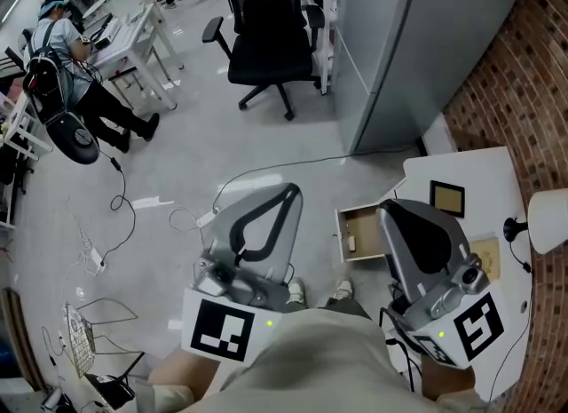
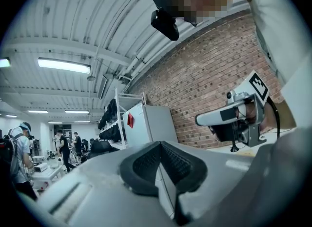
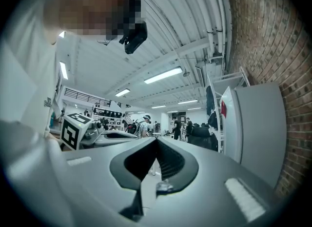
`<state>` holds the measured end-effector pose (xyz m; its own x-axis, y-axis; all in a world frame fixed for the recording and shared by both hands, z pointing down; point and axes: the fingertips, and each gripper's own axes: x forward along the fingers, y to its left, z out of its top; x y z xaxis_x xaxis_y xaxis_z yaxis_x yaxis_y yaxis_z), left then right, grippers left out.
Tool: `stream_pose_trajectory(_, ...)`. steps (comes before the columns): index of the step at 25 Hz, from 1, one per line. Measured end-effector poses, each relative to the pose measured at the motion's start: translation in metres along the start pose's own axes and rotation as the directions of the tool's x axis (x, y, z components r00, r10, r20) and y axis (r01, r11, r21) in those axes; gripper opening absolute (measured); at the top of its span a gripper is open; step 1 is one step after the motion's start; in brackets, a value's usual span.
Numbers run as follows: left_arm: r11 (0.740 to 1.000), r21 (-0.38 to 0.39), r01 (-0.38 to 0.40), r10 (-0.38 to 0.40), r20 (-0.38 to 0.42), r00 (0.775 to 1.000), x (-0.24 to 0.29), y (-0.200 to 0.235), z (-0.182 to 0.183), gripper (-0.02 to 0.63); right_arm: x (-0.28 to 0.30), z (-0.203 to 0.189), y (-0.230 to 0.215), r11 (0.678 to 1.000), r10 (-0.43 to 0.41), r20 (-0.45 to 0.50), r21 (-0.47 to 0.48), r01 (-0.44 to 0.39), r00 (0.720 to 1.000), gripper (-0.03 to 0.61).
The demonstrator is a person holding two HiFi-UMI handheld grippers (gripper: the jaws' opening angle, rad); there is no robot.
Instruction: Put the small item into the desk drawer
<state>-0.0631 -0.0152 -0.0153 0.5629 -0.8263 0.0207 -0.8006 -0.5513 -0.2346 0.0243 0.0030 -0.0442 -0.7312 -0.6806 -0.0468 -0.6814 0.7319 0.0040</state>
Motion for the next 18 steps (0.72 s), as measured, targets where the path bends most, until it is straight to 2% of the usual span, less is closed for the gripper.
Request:
stream_pose_trajectory(6, 1.0, -0.004, 0.009, -0.009, -0.005, 1.0, 0.01, -0.007, 0.002, 0.003, -0.003, -0.003, -0.007, 1.0, 0.008, -0.014, 0.016, -0.008, 1.0, 0.003)
stream_pose_trajectory(18, 1.0, -0.016, 0.005, -0.005, 0.005, 1.0, 0.015, -0.006, 0.007, 0.003, -0.003, 0.006, -0.013, 1.0, 0.005, -0.014, -0.025, -0.006, 1.0, 0.003)
